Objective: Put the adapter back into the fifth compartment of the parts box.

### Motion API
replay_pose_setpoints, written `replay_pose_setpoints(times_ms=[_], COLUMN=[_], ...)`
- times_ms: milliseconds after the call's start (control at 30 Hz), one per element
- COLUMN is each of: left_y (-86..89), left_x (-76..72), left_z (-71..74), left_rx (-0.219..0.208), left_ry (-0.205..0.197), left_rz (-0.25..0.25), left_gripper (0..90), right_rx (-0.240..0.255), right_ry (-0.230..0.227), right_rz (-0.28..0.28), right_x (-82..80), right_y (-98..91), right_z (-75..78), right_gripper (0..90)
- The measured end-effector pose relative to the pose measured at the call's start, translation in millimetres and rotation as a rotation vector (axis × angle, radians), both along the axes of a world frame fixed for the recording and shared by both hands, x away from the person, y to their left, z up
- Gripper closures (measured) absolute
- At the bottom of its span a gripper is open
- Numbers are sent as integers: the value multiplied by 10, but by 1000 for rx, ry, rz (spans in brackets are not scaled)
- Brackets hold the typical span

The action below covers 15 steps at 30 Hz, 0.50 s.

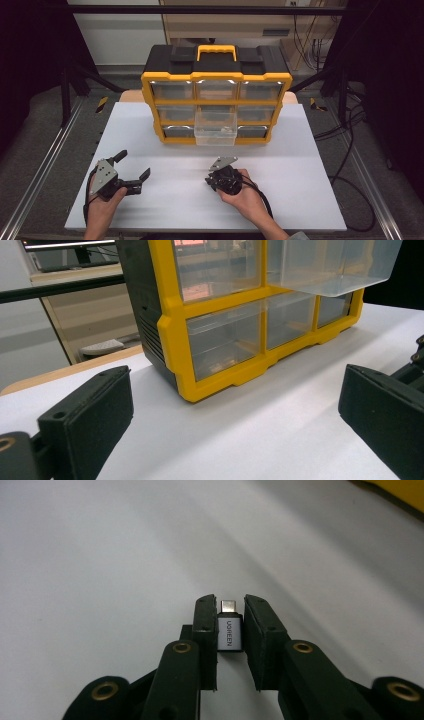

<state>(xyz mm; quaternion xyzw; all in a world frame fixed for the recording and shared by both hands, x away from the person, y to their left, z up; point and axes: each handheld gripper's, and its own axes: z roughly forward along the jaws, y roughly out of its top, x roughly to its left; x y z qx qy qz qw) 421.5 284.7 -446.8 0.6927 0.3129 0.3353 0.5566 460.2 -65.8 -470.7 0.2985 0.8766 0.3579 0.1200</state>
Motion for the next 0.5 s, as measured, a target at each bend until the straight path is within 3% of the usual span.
replay_pose_setpoints(times_ms=[500], left_y=[14], left_x=[-8], left_z=[4], left_rx=[-12], left_ry=[2], left_rz=[5], left_gripper=[10], right_rx=[36], right_ry=[-23], right_rz=[-50], right_x=[-51], right_y=[-366], right_z=[147], right_gripper=[764])
